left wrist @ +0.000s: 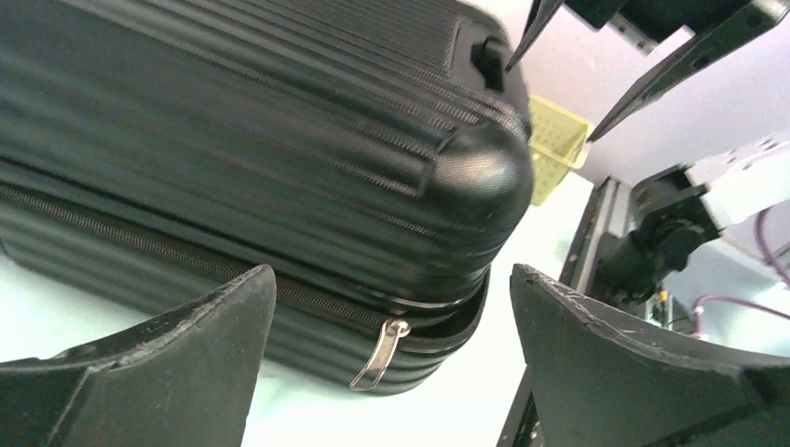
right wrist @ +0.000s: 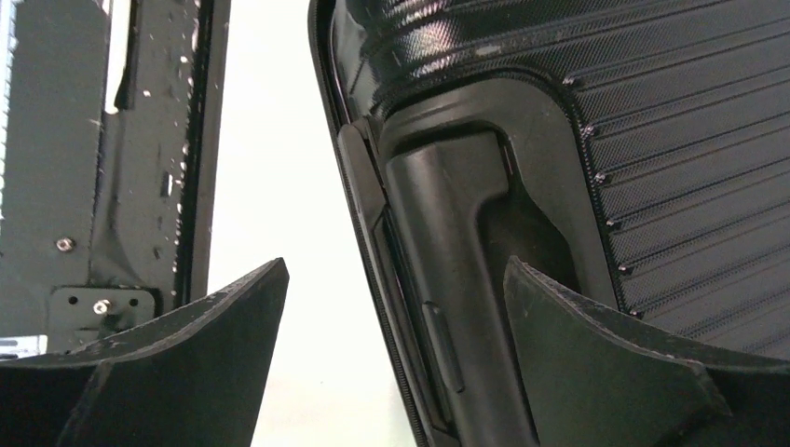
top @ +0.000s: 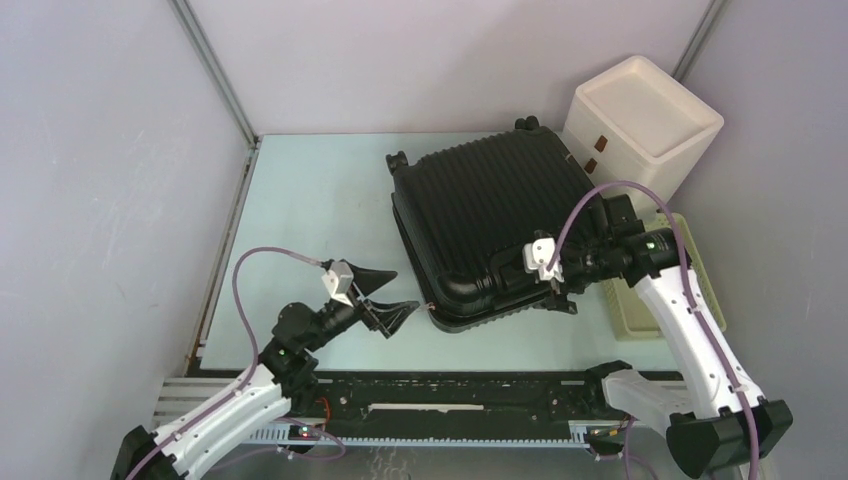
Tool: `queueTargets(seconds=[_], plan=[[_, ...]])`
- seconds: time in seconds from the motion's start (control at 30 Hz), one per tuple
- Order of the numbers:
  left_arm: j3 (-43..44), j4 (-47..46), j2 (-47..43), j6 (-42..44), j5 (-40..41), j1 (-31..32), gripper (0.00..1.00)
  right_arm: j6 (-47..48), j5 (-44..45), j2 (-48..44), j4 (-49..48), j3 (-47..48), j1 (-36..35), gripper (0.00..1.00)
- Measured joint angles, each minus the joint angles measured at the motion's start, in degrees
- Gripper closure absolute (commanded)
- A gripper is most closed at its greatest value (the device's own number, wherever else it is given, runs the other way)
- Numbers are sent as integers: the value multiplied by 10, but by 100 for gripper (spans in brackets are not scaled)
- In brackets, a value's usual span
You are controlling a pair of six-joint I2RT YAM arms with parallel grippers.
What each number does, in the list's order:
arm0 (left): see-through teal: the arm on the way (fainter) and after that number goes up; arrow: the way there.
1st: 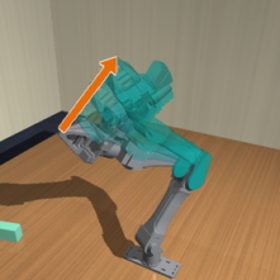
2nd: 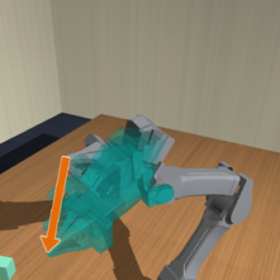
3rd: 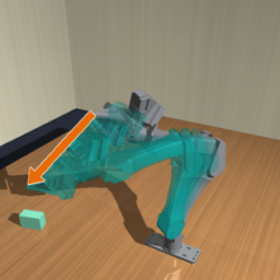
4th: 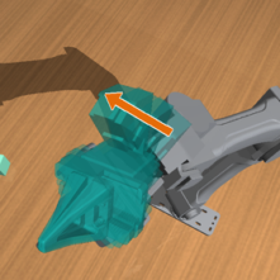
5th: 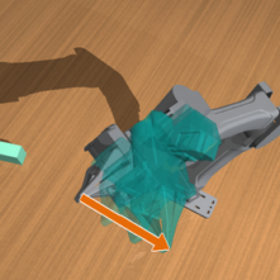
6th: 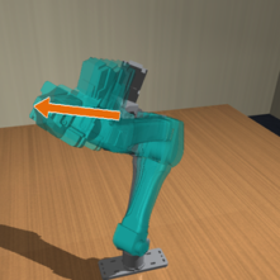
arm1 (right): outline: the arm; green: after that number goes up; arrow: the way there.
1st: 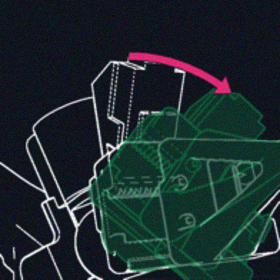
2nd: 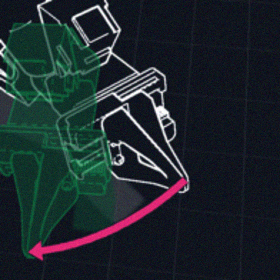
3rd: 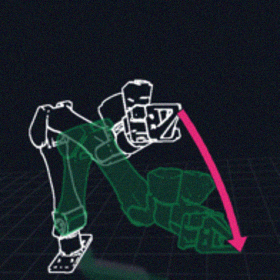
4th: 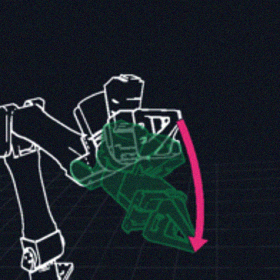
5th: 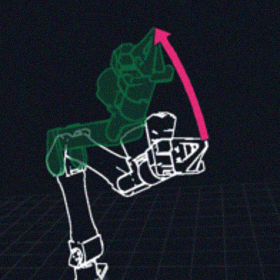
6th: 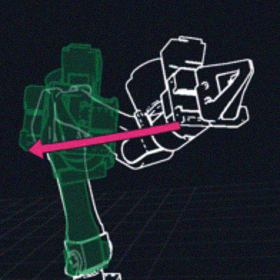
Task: Open, take out, and arrange the luggage
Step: Grab the zipper of the luggage.
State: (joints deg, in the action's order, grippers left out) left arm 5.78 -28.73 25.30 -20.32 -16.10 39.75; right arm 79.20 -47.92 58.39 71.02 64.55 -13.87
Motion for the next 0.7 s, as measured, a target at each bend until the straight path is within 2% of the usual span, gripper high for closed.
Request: queueTargets(seconds=[0.13, 0.4, 0.7], plan=[[-24, -37, 50, 43, 2, 12, 3, 10, 41, 40, -10, 11, -19, 16], [-26, -32, 172, 187, -6, 53, 4, 21, 61, 110, -26, 22, -23, 39], [11, 9, 266, 301, -6, 55, 17, 40, 56, 108, -28, 23, -23, 63]])
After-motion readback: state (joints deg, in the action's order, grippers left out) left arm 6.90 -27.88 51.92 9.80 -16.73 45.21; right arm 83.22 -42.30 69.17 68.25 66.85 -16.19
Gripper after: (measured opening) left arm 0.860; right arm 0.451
